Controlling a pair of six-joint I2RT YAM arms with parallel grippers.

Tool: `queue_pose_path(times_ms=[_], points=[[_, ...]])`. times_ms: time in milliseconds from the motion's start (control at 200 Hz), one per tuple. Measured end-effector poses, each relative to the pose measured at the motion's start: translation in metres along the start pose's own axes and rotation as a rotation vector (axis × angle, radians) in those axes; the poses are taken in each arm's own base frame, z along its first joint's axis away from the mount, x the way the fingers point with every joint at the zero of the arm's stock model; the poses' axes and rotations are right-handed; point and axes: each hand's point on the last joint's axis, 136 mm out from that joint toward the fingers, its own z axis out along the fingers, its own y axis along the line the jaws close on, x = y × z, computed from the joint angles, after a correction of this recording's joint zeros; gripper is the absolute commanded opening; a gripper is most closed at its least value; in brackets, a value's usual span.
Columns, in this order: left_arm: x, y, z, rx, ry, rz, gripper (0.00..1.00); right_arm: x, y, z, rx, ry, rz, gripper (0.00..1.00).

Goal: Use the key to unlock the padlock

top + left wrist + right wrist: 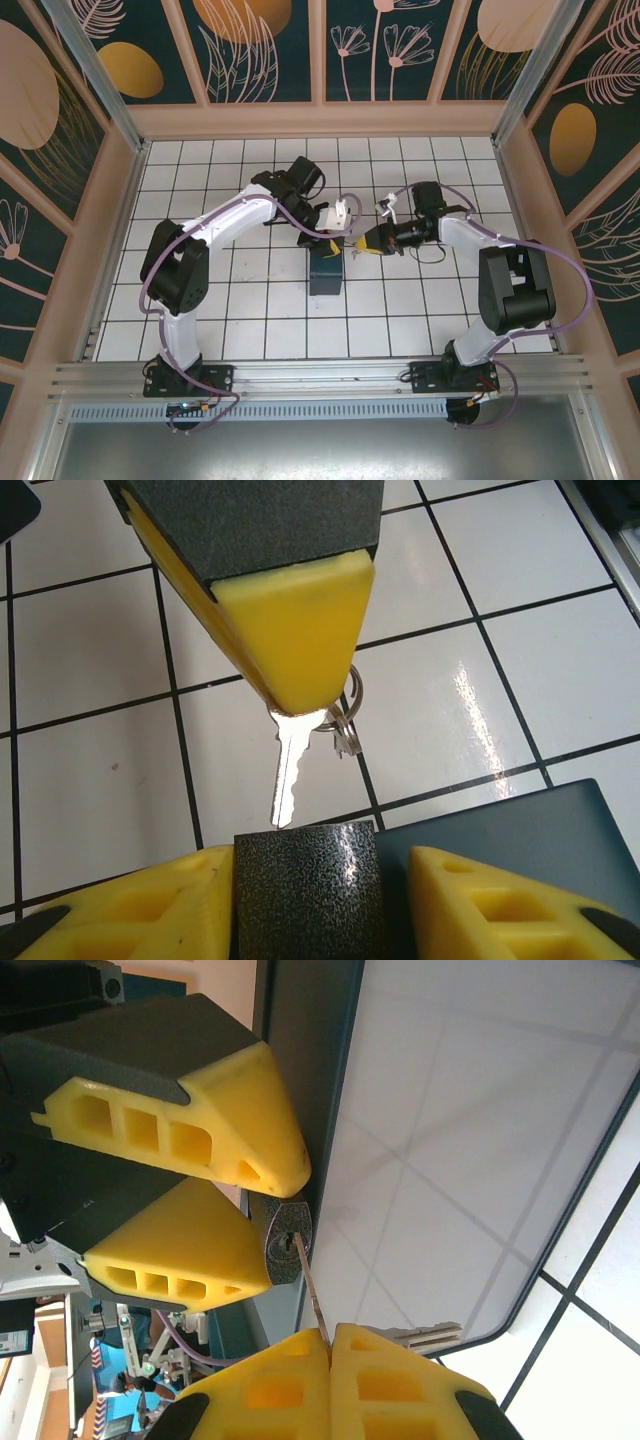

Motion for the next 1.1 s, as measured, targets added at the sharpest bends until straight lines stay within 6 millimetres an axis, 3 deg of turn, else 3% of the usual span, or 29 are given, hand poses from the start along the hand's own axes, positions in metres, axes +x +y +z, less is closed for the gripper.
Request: queue_pose_path(times_ms=[1096], points=[[0.0003,-0.0018,0.0001,0.008,0.000,0.008,0.40,0.0095,0.0053,0.0048,-0.030,0.018,-0.017,0.00]])
